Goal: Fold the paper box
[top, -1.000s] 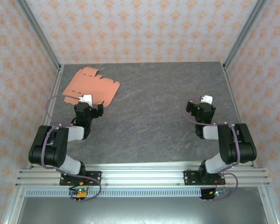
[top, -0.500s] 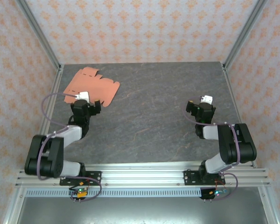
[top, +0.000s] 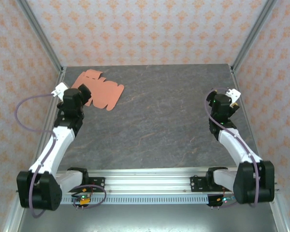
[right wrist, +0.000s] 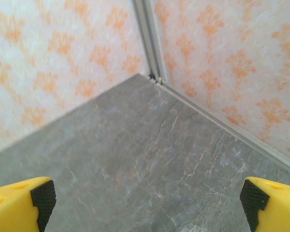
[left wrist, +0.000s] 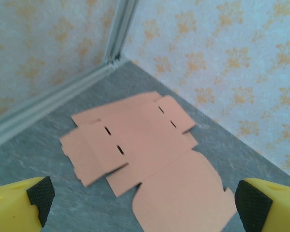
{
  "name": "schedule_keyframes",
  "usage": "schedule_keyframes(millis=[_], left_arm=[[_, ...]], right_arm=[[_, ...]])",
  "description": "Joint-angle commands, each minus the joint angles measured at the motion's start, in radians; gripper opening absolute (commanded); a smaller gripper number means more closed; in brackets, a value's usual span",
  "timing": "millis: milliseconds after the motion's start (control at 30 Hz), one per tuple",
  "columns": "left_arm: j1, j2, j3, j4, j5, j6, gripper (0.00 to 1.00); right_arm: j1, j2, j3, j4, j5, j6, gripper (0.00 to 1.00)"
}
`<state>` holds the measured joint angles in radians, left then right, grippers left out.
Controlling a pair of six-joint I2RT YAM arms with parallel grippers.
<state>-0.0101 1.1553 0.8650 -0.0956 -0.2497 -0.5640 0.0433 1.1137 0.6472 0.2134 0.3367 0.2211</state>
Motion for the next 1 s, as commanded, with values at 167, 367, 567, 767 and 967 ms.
schedule_keyframes(millis=[167, 367, 567, 767, 967], left_arm=[[0.001, 0.531, 0.496, -0.348, 0.275, 0.024, 1.00], [-0.002, 0.838, 0.734, -0.446, 0.290, 0.020, 1.00], [-0.043, 0.982, 0.802, -0.443, 0.356, 0.024, 1.00], [-0.153, 1.025, 0.740, -0.390, 0.409, 0.007, 1.00], [-0.291, 0.959, 0.603, -0.351, 0.462, -0.058, 1.00]], right_arm=[[-0.023, -0.024, -0.019, -0.216, 0.019, 0.331, 0.99], [-0.023, 0.001, 0.032, -0.274, -0.138, 0.248, 0.99], [-0.022, 0.003, 0.053, -0.345, -0.185, 0.253, 0.98], [-0.022, 0.003, 0.056, -0.377, -0.203, 0.293, 0.96], [-0.020, 0.020, 0.099, -0.446, -0.228, 0.306, 0.96]])
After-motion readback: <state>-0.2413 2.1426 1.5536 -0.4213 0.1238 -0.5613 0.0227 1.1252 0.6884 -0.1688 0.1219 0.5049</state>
